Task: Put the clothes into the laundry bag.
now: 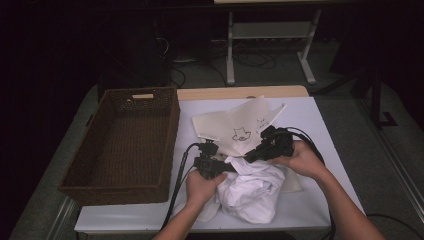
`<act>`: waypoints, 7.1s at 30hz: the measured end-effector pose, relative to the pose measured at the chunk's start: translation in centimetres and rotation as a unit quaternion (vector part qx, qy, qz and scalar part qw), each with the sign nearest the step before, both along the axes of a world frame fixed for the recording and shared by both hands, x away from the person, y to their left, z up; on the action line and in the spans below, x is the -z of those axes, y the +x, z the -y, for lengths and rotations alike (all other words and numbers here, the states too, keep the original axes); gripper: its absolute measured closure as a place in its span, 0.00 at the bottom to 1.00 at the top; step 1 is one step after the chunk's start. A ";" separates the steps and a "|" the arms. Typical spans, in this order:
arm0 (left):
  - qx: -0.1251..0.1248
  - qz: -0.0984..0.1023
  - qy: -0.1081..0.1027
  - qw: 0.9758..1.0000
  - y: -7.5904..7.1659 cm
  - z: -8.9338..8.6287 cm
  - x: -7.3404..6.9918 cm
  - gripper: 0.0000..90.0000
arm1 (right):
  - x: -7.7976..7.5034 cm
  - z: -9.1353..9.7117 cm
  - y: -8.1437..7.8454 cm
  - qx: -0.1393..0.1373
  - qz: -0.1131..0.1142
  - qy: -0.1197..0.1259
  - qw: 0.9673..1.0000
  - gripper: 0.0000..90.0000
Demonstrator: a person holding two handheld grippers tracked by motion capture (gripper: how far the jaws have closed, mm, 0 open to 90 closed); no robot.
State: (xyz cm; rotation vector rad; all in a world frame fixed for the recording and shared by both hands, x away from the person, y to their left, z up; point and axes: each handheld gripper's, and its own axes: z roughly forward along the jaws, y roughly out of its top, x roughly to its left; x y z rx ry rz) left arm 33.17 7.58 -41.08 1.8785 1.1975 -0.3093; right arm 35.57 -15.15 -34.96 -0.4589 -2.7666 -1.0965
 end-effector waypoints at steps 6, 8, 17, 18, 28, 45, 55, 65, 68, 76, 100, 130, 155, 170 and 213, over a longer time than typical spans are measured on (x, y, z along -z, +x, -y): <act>-0.007 0.019 0.007 1.000 1.0 1.4 -0.8 0.92 | -1.1 1.0 0.0 0.016 0.008 0.027 0.999 0.96; -0.008 0.017 0.017 1.000 1.2 1.4 -0.4 0.89 | -0.4 1.2 0.3 0.027 0.005 0.006 1.000 0.96; 0.038 -0.015 0.009 0.999 -0.1 -1.1 -3.1 0.43 | 1.2 1.0 0.9 0.030 -0.010 -0.001 0.999 0.96; 0.042 -0.022 0.007 0.999 -0.3 -0.9 -3.2 0.40 | 1.2 0.9 0.9 0.028 -0.009 -0.002 1.000 0.96; 0.078 -0.023 0.092 0.992 -1.5 4.4 1.3 0.54 | 1.4 -0.1 0.8 0.016 -0.007 -0.017 1.000 0.96; -0.041 0.030 -0.002 0.999 -0.6 2.6 0.4 0.88 | -0.5 0.5 -1.0 -0.011 0.001 0.013 1.000 0.97; 0.007 0.015 0.015 1.000 -0.7 -0.2 -1.8 0.53 | 1.5 1.9 0.5 0.016 -0.024 0.011 1.000 0.96; 0.109 -0.045 0.041 0.992 -2.0 1.3 -2.1 0.31 | 1.3 1.2 0.8 0.019 -0.021 0.000 1.000 0.96; 0.125 -0.053 0.078 0.988 -2.4 3.4 0.0 0.30 | 1.3 0.9 0.8 0.017 -0.022 -0.004 1.000 0.96; 0.041 0.018 0.042 0.998 -1.9 3.6 1.2 0.90 | 1.0 1.3 0.4 0.017 -0.015 -0.008 1.000 0.96; 0.000 0.045 0.027 0.999 -1.4 2.3 -0.3 0.66 | 1.8 2.1 0.2 0.018 -0.030 -0.003 0.999 0.97; -0.015 0.068 -0.042 0.997 -2.8 4.0 -0.8 0.92 | -0.3 2.2 -1.3 0.004 -0.005 0.011 1.000 0.97; 0.042 0.031 -0.007 0.999 -4.4 0.0 -2.7 0.40 | 1.2 2.1 -0.1 0.014 -0.029 -0.006 0.999 0.97; -0.022 0.059 -0.022 0.998 -1.8 4.0 1.0 0.90 | 0.7 1.9 -0.5 0.002 -0.022 -0.007 1.000 0.97; -0.006 0.059 -0.090 0.994 -2.7 3.1 0.1 0.97 | -0.9 2.6 -2.0 -0.018 -0.020 0.031 0.999 0.97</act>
